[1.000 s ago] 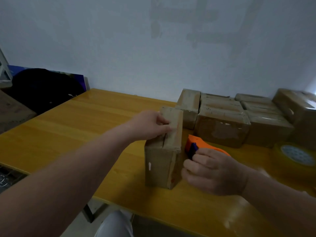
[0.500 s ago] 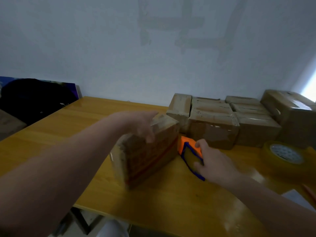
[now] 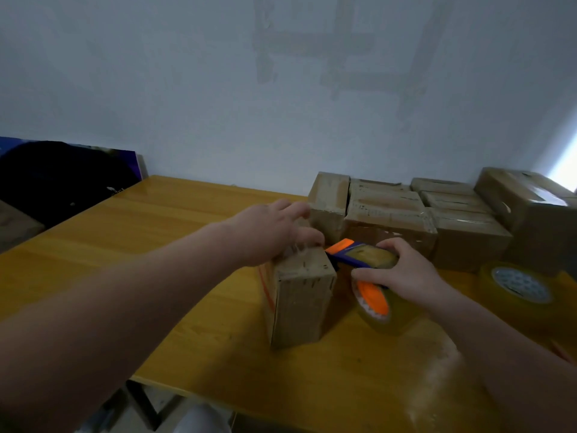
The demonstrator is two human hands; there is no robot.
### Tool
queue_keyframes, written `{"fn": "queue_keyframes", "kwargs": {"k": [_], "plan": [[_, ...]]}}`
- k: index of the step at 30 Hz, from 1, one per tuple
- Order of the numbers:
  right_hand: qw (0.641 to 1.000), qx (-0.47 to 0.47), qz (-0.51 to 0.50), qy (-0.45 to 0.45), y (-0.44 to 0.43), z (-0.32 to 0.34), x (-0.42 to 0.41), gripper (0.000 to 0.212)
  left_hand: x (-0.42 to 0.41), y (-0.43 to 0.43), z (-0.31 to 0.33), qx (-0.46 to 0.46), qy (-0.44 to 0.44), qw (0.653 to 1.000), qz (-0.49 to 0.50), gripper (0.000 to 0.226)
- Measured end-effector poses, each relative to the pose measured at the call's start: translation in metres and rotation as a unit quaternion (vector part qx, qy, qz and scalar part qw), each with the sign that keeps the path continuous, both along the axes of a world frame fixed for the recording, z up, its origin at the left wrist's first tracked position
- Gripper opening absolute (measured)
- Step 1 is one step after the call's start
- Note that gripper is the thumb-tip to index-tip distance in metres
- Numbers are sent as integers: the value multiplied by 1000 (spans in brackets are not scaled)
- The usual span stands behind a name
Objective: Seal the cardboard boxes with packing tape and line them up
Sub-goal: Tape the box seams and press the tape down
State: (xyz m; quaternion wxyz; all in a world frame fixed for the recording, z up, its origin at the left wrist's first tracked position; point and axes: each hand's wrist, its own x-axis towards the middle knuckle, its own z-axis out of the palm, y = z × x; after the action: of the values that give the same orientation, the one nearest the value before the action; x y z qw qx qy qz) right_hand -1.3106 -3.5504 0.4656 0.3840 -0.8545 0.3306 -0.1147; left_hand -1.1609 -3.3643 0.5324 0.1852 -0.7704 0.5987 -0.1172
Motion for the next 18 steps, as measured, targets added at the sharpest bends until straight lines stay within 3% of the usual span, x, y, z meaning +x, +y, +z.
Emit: {"fn": "queue_keyframes", "kwargs": {"k": [3, 7, 9, 12, 18], "plan": [[994, -70, 13, 84, -6, 12, -2, 66, -2, 1, -2, -3, 17, 1000, 3, 89], [972, -140, 27, 187, -6, 22, 2, 60, -12, 8, 6, -22, 259, 964, 51, 63], [963, -172, 24, 204, -2, 17, 3, 59, -19, 9, 7, -9, 333, 941, 55, 48], [966, -186, 24, 178, -1, 11, 1, 58, -23, 10, 4, 7, 310, 950, 36, 61], [999, -44, 7, 16, -10, 23, -18, 70, -2, 11, -9, -77, 277, 958, 26, 69]]}}
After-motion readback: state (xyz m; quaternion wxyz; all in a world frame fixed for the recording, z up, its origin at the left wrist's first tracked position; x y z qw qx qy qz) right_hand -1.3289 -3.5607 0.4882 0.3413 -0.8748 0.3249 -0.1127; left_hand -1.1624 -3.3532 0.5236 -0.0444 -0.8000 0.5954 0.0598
